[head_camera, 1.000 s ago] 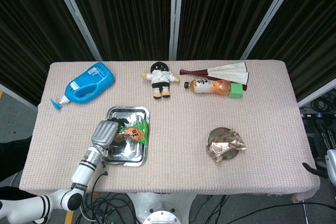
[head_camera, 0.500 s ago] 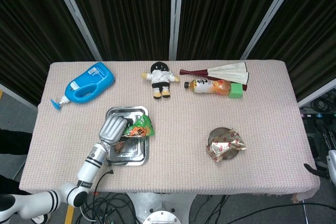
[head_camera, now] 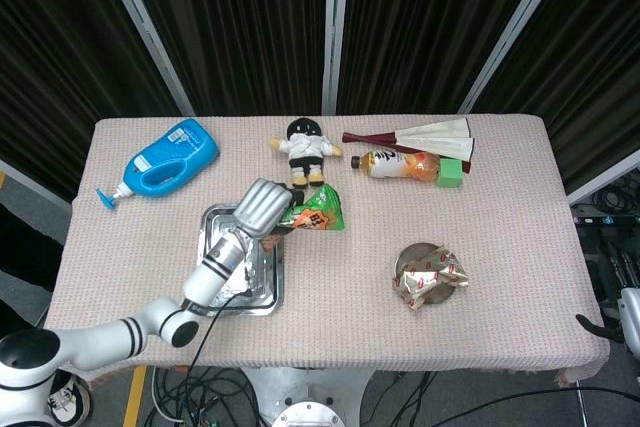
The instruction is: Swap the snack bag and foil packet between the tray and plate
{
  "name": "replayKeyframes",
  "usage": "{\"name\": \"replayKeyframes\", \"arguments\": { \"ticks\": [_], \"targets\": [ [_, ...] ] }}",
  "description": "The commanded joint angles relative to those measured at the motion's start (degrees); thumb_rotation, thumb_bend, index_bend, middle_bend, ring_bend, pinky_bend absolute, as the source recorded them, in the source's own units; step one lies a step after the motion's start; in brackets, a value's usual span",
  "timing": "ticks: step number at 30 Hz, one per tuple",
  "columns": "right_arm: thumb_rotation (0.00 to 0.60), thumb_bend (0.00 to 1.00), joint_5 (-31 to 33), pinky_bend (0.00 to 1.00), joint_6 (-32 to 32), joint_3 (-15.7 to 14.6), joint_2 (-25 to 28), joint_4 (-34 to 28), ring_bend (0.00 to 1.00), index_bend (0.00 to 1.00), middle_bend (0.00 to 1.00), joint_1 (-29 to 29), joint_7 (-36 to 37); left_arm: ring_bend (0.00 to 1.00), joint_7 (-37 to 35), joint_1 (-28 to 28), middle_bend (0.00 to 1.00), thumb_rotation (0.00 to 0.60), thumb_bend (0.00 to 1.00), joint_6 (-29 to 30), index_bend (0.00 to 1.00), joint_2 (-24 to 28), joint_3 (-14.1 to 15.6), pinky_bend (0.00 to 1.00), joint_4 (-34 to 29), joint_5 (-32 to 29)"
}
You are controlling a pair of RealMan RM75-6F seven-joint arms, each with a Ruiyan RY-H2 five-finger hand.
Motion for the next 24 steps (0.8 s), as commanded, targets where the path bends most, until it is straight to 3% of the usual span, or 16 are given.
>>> {"name": "replayKeyframes", "arguments": {
  "ticks": [1, 14, 16, 19, 20, 24],
  "targets": [
    [0.6, 0.0, -0.15, 0.0, 0.17, -0.1, -0.08, 0.1, 0.0, 0.0, 0.0, -0.12, 0.16, 0.62, -3.95, -7.28, 0.7, 0.6, 0.38, -4.98, 0.64, -5.24, -2.57, 0.71, 9.35, -0.35],
    [0.6, 0.0, 0.28, 0.0, -0.54, 0.27, -0.39, 0.47, 0.0, 0.0, 0.0, 0.27, 0.52, 0.59, -17.13, -16.64, 0.67, 0.6, 0.38, -7.76, 0.6, -17.27, -1.82, 0.68, 34.6, 0.21],
    [0.6, 0.0, 0.29, 0.0, -0.71, 0.3, -0.55, 0.37, 0.0, 0.0, 0.0, 0.41, 0.3, 0.52, -18.72, -17.78, 0.6, 0.6, 0.35, -8.94, 0.53, -18.57, -1.32, 0.62, 36.94, 0.26],
    [0.6, 0.0, 0.3, 0.0, -0.79, 0.33, -0.65, 0.15, 0.0, 0.0, 0.0, 0.5, 0.02, 0.22, -21.02, -18.91, 0.25, 0.6, 0.24, -12.75, 0.23, -18.69, -0.21, 0.36, 38.21, 0.17],
    [0.6, 0.0, 0.31, 0.0, -0.8, 0.36, -0.63, 0.09, 0.0, 0.0, 0.0, 0.52, -0.02, 0.16, -21.66, -18.89, 0.18, 0.6, 0.23, -12.02, 0.17, -18.86, 0.05, 0.31, 38.73, 0.4],
    [0.6, 0.0, 0.4, 0.0, -0.87, 0.5, -0.46, 0.1, 0.0, 0.0, 0.0, 0.62, 0.16, 0.09, -23.6, -18.2, 0.11, 0.6, 0.23, -8.96, 0.1, -18.88, 0.88, 0.25, 40.37, 1.12]
  ]
}}
